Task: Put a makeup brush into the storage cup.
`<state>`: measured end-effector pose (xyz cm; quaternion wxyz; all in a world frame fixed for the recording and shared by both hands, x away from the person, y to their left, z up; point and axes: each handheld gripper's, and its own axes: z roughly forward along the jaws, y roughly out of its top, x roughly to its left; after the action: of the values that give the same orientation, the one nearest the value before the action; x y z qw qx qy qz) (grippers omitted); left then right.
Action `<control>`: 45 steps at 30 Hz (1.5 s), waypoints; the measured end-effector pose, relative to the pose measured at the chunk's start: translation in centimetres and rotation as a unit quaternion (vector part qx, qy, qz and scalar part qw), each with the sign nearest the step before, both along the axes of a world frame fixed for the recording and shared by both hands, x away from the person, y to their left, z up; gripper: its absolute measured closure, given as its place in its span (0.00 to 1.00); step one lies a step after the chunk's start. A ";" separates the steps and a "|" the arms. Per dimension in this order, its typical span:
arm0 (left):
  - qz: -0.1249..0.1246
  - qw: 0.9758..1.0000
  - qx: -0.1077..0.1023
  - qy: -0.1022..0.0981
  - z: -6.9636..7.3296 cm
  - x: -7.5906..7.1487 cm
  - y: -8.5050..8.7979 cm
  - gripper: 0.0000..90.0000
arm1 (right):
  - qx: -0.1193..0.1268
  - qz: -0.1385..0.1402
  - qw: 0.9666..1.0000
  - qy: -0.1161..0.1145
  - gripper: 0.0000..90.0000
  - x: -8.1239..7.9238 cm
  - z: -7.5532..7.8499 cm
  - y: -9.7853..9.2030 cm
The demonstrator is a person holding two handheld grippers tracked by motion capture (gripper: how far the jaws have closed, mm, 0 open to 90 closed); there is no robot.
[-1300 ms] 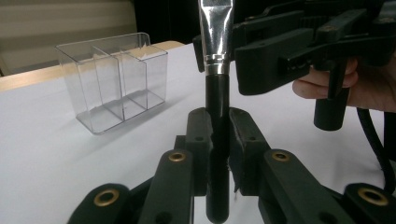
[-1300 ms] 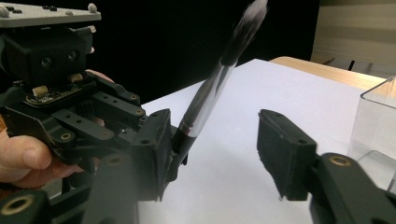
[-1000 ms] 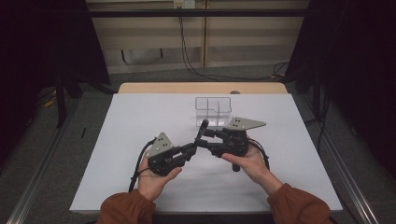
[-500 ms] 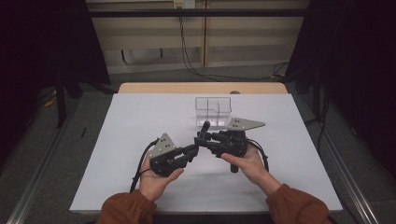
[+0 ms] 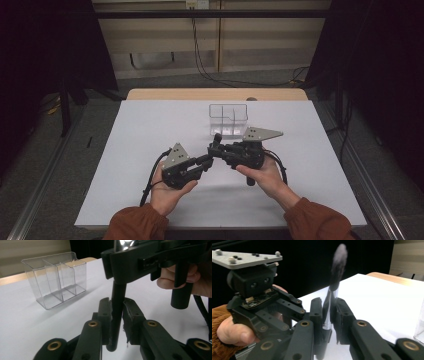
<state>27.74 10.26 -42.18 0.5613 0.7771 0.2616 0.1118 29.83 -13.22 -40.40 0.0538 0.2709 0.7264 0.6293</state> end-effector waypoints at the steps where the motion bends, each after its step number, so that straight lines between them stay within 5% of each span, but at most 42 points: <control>1: 0.001 1.000 0.000 0.001 0.0 0.0 0.0 0.84 | 0.000 0.001 1.000 -0.002 0.88 0.0 0.0 0.0; 19: 0.001 1.000 -0.006 0.008 0.0 0.0 0.1 0.68 | -0.002 0.000 1.000 -0.009 0.89 -0.2 0.1 0.1; 25: 0.013 1.000 -0.008 0.023 0.1 0.1 0.2 0.55 | 0.000 -0.003 1.000 -0.012 0.89 -0.2 0.2 -0.1; 35: 0.054 0.998 -0.007 0.026 0.4 0.4 0.8 0.14 | 0.001 -0.011 1.000 -0.016 0.89 -0.1 0.5 -0.6; 41: 0.083 0.996 -0.003 0.019 0.5 0.3 1.0 0.04 | -0.001 -0.016 1.000 -0.016 0.89 0.0 0.5 -1.1; 45: 0.072 0.997 -0.018 0.017 0.6 0.2 1.3 0.02 | 0.000 -0.021 1.000 -0.016 0.89 0.0 0.6 -1.4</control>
<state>27.95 11.58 -41.58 0.5610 0.7481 0.3279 0.1341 29.79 -14.62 -39.80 0.0790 0.2757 0.7198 0.6322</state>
